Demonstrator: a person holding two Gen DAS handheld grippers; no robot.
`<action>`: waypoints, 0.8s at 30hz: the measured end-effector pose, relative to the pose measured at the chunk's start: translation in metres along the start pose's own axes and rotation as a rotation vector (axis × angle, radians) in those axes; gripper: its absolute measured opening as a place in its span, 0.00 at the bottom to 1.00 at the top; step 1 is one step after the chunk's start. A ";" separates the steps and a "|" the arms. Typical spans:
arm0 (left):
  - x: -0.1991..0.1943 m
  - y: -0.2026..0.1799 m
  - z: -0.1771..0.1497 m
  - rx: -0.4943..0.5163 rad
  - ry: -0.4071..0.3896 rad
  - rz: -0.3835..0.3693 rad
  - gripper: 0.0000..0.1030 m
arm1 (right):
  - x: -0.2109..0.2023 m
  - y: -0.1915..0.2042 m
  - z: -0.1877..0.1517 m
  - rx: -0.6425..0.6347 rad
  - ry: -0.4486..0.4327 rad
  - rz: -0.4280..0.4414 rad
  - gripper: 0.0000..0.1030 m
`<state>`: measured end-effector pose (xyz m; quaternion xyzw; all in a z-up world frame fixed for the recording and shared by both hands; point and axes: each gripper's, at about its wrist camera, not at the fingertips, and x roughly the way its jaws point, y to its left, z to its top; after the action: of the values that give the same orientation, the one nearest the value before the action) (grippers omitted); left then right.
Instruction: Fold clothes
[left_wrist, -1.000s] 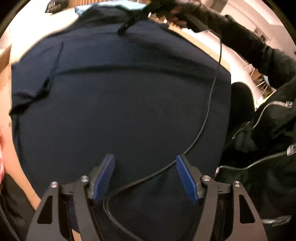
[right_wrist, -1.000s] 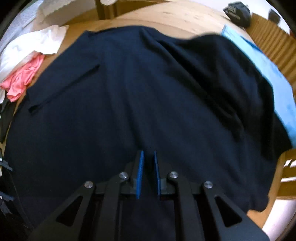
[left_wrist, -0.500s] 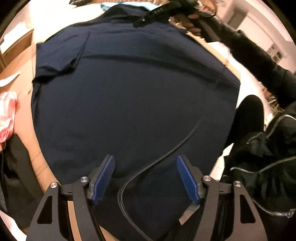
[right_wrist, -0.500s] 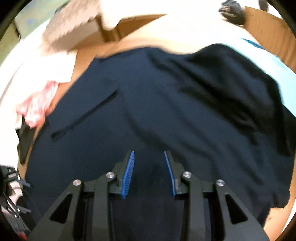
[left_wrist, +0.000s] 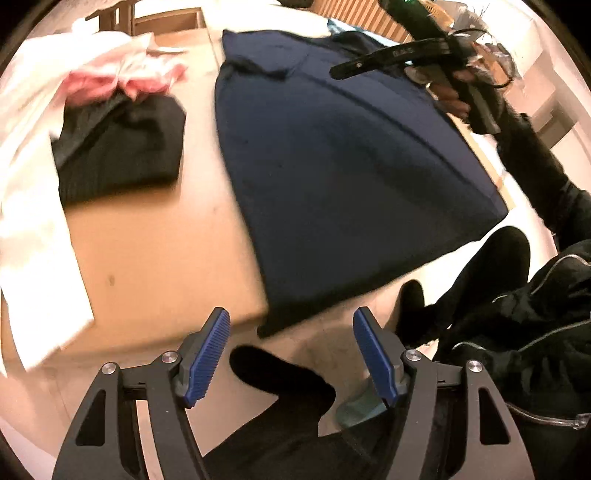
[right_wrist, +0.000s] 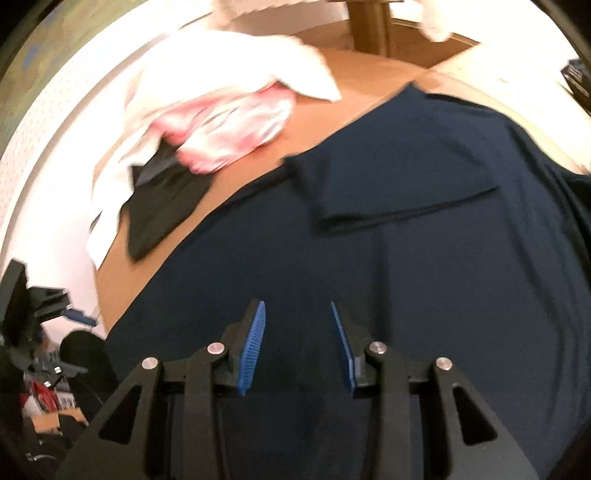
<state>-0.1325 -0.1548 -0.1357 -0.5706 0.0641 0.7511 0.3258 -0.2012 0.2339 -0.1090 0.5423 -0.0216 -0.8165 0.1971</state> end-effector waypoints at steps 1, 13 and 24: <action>0.005 0.003 -0.003 0.000 0.005 -0.007 0.65 | 0.000 0.009 -0.007 -0.003 0.005 0.006 0.35; 0.056 0.028 -0.018 -0.054 -0.010 -0.110 0.65 | -0.034 0.058 -0.060 -0.042 0.027 -0.026 0.35; 0.072 0.012 -0.028 -0.083 -0.076 -0.154 0.07 | -0.044 0.058 -0.068 -0.047 0.026 -0.053 0.35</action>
<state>-0.1265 -0.1476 -0.2136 -0.5580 -0.0236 0.7469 0.3609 -0.1087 0.2072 -0.0841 0.5484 0.0146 -0.8147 0.1881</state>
